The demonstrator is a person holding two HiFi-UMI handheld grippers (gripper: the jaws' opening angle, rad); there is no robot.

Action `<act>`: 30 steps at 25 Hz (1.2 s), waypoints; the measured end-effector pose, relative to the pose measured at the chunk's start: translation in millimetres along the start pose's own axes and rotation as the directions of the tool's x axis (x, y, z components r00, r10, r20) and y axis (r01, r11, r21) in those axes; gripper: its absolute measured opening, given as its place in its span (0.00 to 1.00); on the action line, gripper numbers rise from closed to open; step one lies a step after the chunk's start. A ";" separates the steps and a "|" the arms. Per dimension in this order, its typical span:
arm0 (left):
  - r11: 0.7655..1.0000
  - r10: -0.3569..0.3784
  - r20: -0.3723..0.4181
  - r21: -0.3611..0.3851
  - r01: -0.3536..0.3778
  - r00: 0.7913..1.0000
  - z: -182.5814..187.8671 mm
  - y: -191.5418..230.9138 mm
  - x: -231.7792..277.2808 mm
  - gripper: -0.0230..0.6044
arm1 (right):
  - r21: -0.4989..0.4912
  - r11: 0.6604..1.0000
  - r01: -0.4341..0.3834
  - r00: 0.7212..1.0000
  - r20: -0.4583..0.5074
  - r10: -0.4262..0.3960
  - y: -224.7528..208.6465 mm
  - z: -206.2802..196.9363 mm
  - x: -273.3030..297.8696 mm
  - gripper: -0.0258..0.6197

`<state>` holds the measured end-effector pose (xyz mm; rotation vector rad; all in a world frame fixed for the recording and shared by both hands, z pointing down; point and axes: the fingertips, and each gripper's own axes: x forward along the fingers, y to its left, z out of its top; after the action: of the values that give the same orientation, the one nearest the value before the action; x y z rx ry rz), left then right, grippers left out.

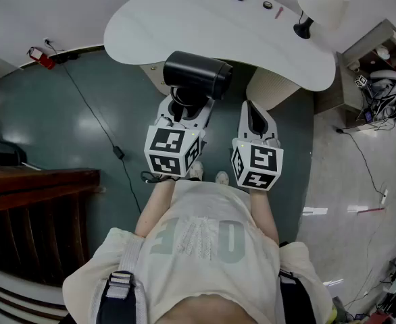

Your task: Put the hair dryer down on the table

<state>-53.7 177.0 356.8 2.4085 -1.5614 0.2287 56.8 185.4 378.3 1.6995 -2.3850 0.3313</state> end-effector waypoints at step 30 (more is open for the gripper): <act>0.996 -0.076 0.033 -0.046 0.077 0.997 13.4 67.4 10.0 0.41 | -0.047 0.998 0.030 0.999 0.043 -0.028 39.7 23.6 53.9 0.05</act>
<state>-111.2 138.1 355.7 2.4408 -1.4673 0.1391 1.2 142.4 368.3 1.7345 -2.3756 0.2352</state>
